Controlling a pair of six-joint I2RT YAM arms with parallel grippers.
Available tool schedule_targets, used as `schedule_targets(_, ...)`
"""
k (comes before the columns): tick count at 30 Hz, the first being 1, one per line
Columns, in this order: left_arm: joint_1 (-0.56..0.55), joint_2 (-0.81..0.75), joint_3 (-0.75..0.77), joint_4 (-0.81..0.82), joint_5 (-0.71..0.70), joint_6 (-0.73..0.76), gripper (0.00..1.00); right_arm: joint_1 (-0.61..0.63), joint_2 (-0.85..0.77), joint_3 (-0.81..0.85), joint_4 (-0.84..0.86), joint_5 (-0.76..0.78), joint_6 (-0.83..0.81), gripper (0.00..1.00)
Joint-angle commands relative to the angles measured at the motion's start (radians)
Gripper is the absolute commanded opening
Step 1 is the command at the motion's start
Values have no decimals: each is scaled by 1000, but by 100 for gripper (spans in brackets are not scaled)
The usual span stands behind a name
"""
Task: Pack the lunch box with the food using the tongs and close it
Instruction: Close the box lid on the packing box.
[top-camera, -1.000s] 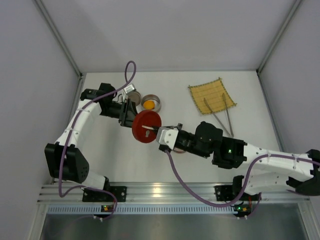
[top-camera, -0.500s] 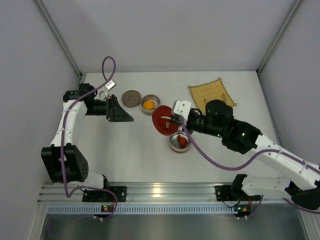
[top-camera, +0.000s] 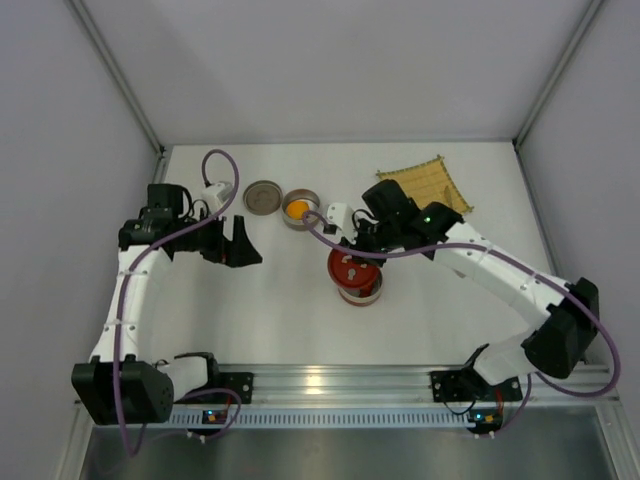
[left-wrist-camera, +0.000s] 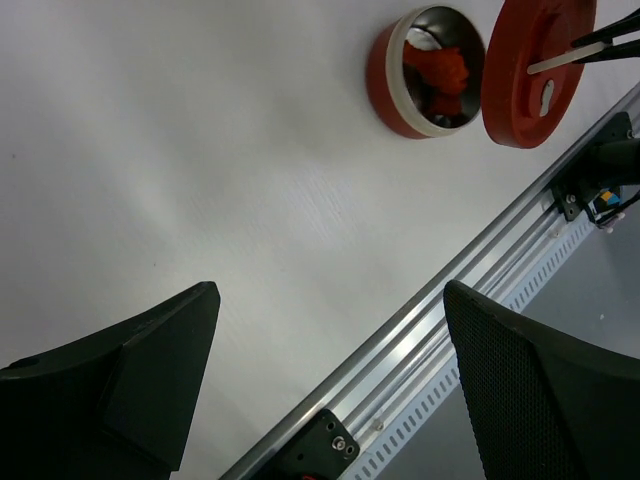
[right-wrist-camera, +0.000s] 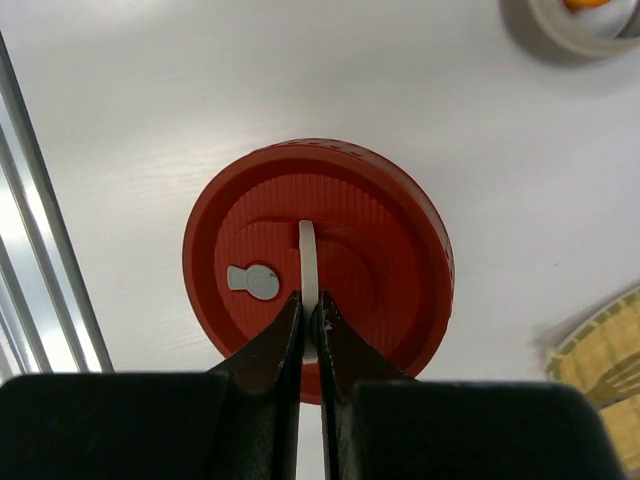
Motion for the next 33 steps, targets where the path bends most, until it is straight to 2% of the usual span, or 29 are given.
schedule_targets(1,0,2,-30,44,-118,-71,98,-28,51,67,-90,-41,4,0)
schedule_targets(4,2,-15,-43,61,-177,-125,98,-44,88,35,-44,-10,24,0)
schedule_targets(8,2,-42,-75,76,-179,-139,98,-48,134,15,-27,36,17,0)
schedule_targets(14,2,-49,-89,95,-183,-140,98,-76,235,81,-121,-44,-35,0)
schedule_targets(33,2,-58,-107,104,-162,-128,98,-79,260,44,-161,-90,-272,0)
